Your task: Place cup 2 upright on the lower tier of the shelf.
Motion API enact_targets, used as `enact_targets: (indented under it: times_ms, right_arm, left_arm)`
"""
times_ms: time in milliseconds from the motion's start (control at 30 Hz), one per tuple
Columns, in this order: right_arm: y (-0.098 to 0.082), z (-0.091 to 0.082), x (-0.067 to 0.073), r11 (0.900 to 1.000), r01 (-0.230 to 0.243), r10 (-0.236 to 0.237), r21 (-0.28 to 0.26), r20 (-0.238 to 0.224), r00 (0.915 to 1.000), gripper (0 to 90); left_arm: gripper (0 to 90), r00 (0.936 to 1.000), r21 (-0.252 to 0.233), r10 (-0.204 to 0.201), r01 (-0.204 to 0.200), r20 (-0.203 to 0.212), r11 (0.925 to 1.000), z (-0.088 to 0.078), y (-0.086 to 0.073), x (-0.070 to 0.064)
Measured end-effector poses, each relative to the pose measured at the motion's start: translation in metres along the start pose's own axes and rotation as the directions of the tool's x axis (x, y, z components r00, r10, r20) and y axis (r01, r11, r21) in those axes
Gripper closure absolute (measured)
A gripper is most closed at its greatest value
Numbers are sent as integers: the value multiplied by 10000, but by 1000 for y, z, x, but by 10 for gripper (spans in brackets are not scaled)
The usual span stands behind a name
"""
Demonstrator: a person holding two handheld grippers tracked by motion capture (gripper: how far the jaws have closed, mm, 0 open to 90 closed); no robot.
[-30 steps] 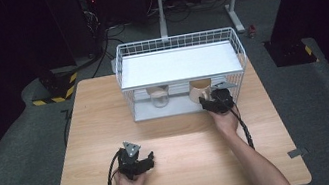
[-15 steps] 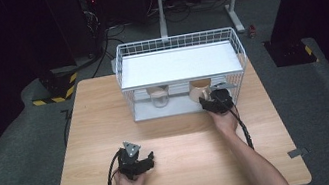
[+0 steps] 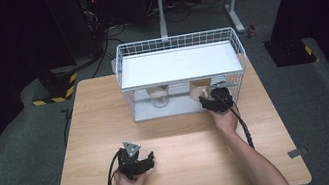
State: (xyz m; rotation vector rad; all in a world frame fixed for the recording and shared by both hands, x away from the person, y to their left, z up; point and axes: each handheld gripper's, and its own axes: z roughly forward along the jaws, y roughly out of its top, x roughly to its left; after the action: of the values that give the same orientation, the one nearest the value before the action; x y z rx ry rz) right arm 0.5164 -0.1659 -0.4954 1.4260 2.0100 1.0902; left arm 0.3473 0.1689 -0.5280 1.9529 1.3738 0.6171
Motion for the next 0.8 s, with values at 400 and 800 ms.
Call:
enact_targets:
  times_ms: [400, 800]
  right_arm:
    - [-8, -15, -6, 9996, -23, 35, 290, -399, 9992, 295]
    - [-9, -38, -12, 9999, -127, 120, -53, -1126, 9936, 277]
  left_arm:
    - [233, 10000, -1, 5, -5, -1, 10000, 0, 0, 0]
    - [233, 10000, 0, 32, -32, -10, 10000, 0, 0, 0]
